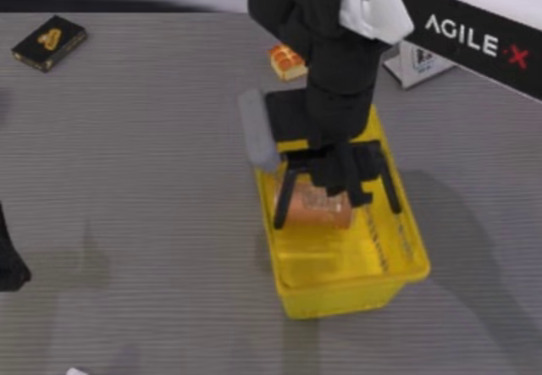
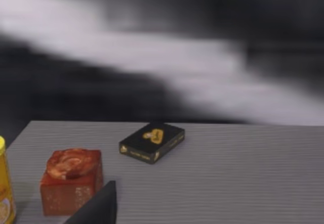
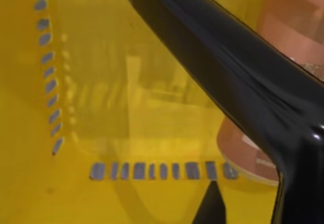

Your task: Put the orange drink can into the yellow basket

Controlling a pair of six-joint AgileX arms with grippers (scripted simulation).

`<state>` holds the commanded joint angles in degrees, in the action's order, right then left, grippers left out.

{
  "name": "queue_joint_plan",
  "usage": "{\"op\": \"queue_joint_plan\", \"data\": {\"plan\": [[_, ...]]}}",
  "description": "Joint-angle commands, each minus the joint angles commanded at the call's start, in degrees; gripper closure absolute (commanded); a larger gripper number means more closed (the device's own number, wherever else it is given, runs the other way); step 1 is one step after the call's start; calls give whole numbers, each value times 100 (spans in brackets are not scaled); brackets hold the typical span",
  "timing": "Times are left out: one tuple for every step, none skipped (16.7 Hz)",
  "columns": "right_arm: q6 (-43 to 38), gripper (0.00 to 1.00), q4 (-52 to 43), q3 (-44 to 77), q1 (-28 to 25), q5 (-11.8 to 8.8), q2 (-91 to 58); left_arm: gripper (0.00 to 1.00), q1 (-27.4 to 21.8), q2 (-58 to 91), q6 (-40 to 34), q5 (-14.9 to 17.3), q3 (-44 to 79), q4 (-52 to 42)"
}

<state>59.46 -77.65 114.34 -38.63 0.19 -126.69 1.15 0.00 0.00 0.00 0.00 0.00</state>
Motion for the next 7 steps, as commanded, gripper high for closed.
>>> {"op": "queue_joint_plan", "data": {"plan": [[24,100,-81,77,12,-1,13,0,0,0,0,0,0,0],[51,100,-223,196,38,0,39,0,0,0,0,0,0,0],[87,100,-418,334,66,0,71,0,0,0,0,0,0,0],[127,100,-634,479,94,0,110,0,0,0,0,0,0,0],[165,100,-813,620,120,-1,149,0,0,0,0,0,0,0],[194,100,-930,728,142,-1,181,0,0,0,0,0,0,0],[207,100,-987,781,156,-2,203,0,0,0,0,0,0,0]]}}
